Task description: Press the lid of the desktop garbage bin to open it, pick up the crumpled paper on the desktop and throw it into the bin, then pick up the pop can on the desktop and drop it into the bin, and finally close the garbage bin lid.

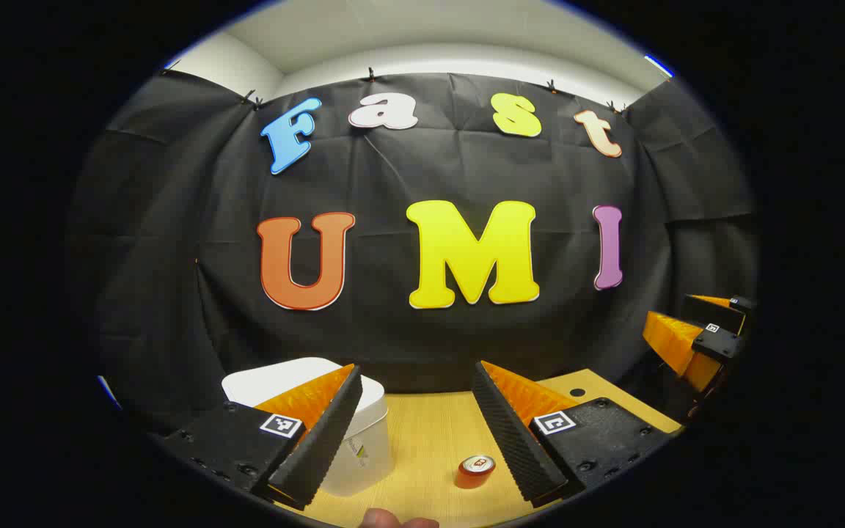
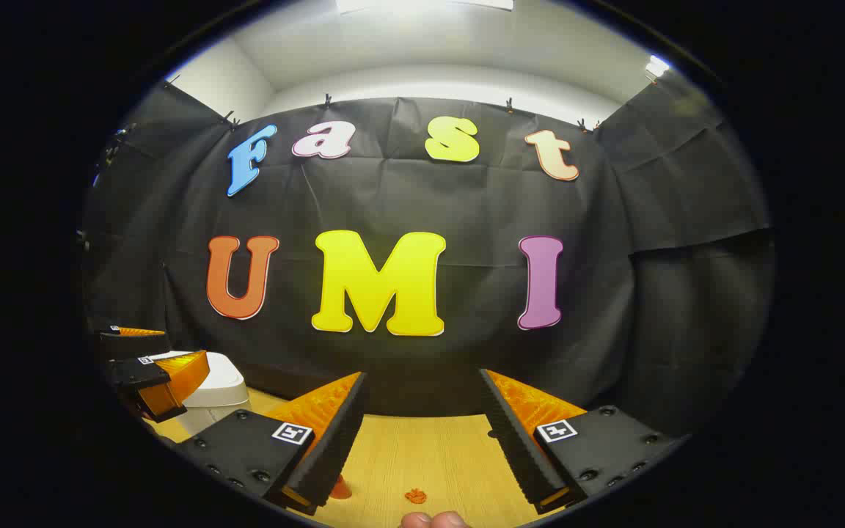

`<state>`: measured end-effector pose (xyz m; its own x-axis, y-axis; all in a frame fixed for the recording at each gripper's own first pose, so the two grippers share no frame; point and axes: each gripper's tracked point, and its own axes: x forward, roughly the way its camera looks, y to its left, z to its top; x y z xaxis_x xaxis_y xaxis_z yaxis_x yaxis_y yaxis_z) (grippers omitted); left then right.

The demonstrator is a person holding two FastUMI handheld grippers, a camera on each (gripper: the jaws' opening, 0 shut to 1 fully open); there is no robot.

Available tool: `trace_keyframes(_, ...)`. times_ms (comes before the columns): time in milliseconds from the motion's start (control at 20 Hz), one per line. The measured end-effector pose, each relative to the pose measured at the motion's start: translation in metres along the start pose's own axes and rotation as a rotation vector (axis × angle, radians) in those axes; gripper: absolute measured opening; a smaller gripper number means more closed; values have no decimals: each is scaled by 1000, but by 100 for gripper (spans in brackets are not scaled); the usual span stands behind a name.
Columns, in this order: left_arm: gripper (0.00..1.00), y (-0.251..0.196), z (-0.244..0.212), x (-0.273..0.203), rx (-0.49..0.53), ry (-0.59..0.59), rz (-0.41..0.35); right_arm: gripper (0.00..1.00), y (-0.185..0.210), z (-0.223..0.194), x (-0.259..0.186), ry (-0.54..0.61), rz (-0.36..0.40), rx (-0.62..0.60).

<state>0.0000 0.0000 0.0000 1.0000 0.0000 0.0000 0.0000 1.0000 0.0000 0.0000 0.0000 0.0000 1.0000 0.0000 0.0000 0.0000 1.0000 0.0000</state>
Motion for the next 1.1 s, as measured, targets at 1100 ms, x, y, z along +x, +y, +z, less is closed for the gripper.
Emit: trace_keyframes(1100, 98, 24, 8, 4, -20, -23, 90, 95, 11, 1, 22, 12, 54, 6)
